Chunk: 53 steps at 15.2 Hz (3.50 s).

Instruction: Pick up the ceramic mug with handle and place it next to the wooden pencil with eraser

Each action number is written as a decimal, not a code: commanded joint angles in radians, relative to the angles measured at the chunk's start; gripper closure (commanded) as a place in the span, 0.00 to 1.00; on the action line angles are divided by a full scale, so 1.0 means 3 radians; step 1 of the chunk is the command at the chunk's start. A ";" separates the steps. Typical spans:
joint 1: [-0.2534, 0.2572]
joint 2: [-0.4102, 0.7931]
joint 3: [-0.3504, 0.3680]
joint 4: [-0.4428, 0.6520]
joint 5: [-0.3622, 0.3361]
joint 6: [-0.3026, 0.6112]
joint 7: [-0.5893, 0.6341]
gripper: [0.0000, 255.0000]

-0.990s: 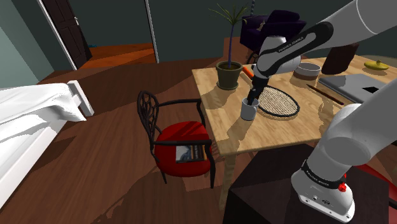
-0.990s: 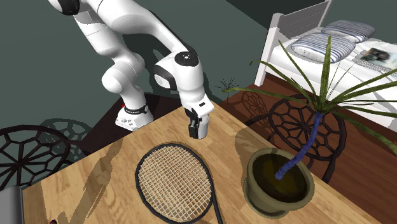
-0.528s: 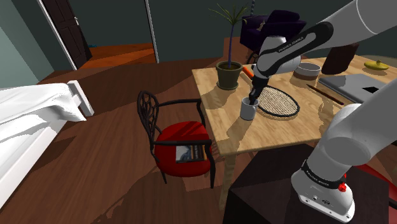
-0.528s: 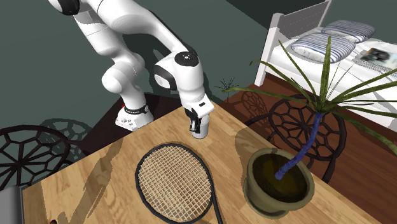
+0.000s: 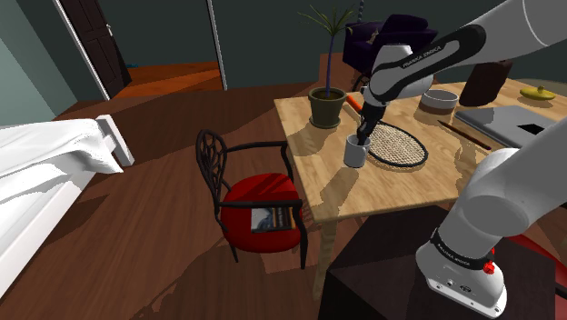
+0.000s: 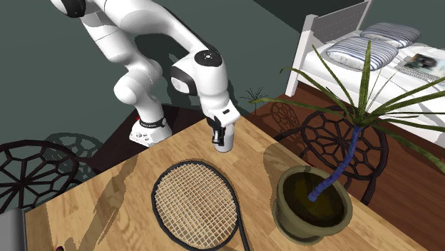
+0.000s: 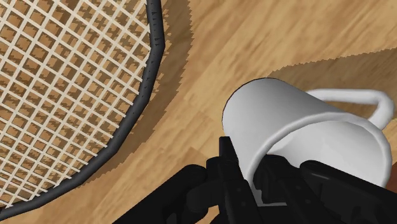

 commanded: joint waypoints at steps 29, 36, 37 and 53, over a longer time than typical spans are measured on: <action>-0.0065 -0.0536 0.0165 0.0919 -0.0080 -0.1440 0.0127 1.00; -0.0351 -0.0884 -0.0185 0.0775 -0.0361 -0.1631 -0.0336 1.00; -0.0391 -0.0920 -0.0239 0.0770 -0.0402 -0.1658 -0.0407 1.00; -0.0803 -0.0972 -0.1285 0.1202 -0.0975 -0.1976 -0.1667 1.00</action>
